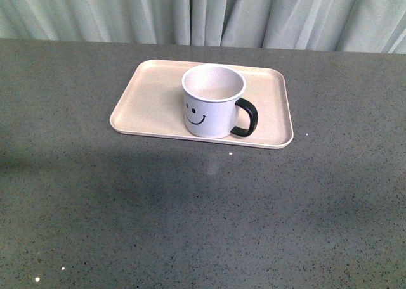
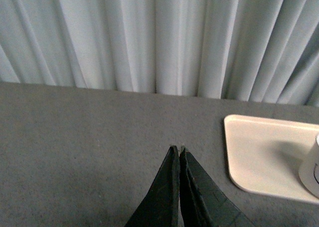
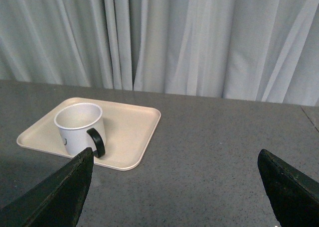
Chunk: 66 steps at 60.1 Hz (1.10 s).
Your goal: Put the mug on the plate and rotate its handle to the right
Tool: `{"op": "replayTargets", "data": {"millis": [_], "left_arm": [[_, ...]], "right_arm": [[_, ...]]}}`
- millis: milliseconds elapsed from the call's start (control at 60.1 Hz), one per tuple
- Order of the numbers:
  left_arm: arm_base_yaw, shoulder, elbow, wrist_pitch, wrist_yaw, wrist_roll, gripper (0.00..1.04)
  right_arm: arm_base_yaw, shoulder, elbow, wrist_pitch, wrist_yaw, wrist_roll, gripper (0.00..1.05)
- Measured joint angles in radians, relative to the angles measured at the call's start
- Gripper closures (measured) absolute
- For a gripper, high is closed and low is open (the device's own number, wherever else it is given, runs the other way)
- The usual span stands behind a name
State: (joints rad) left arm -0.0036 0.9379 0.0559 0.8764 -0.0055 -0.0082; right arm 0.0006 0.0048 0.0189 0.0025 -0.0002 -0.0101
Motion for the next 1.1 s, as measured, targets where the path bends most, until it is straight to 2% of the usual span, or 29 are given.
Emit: {"op": "replayTargets", "data": {"millis": [466, 1097], "left_arm": [[0.000, -0.393, -0.042, -0.341, 0.006, 0.000, 1.03], [0.000, -0.684, -0.043, -0.621, 0.006, 0.000, 1.03]], "right_arm": [[0.000, 0.000, 0.000, 0.000, 0.000, 0.000, 0.09], [0.000, 0.000, 0.000, 0.000, 0.000, 0.000, 0.09]]}}
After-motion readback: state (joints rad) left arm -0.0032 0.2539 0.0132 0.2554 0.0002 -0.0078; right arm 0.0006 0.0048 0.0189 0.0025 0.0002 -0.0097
